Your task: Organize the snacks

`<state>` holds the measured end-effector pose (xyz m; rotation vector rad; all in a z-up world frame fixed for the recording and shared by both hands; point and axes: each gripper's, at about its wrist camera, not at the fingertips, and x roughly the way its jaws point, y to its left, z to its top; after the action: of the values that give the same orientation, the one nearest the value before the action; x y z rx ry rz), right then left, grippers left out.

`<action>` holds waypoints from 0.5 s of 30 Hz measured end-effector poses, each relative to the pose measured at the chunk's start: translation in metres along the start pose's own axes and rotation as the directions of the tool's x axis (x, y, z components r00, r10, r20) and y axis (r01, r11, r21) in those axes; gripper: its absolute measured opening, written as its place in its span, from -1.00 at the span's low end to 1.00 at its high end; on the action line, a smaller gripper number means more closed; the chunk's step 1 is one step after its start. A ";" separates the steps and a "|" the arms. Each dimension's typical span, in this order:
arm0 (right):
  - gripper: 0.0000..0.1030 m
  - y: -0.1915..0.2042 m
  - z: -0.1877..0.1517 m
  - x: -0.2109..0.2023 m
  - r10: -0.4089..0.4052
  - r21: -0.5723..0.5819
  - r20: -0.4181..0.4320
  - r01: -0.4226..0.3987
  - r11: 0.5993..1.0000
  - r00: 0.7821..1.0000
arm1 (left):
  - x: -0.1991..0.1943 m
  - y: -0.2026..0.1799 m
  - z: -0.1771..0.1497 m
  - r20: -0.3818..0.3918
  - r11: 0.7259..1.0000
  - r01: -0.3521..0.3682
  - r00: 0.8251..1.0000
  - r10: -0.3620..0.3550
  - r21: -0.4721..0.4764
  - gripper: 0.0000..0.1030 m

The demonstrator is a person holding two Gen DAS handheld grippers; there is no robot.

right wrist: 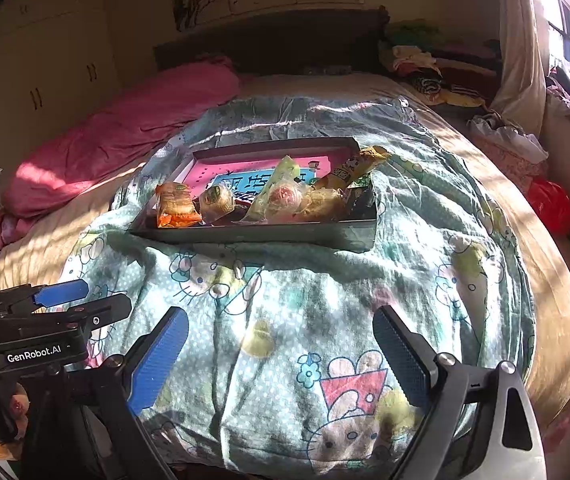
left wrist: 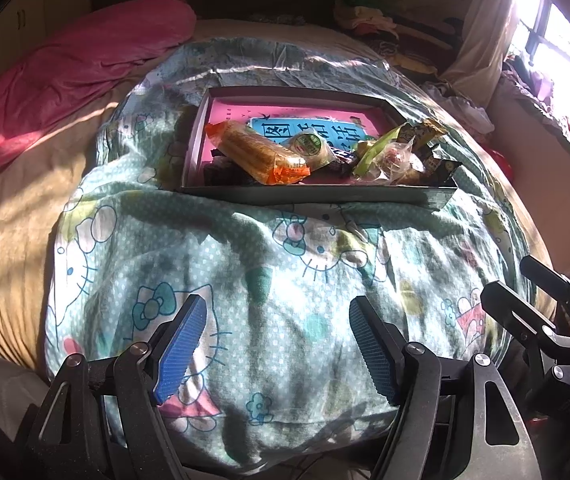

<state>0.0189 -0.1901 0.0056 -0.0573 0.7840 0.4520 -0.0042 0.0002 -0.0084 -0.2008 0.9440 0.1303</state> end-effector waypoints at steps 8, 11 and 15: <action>0.82 -0.001 0.000 0.000 -0.001 0.001 -0.002 0.001 1.000 1.000 | 0.001 0.000 0.000 -0.001 1.000 -0.010 1.000 0.010 0.002 0.47; 0.82 -0.001 0.000 0.000 -0.001 0.001 0.000 0.001 1.000 1.000 | 0.001 0.001 0.000 -0.002 1.000 -0.013 1.000 0.013 0.002 0.47; 0.82 -0.001 0.001 0.000 -0.004 0.002 -0.002 0.004 1.000 1.000 | 0.001 0.002 0.000 -0.001 1.000 -0.016 1.000 0.016 0.001 0.47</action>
<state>0.0199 -0.1911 0.0059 -0.0576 0.7864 0.4479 -0.0038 0.0018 -0.0092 -0.1922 0.9468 0.1439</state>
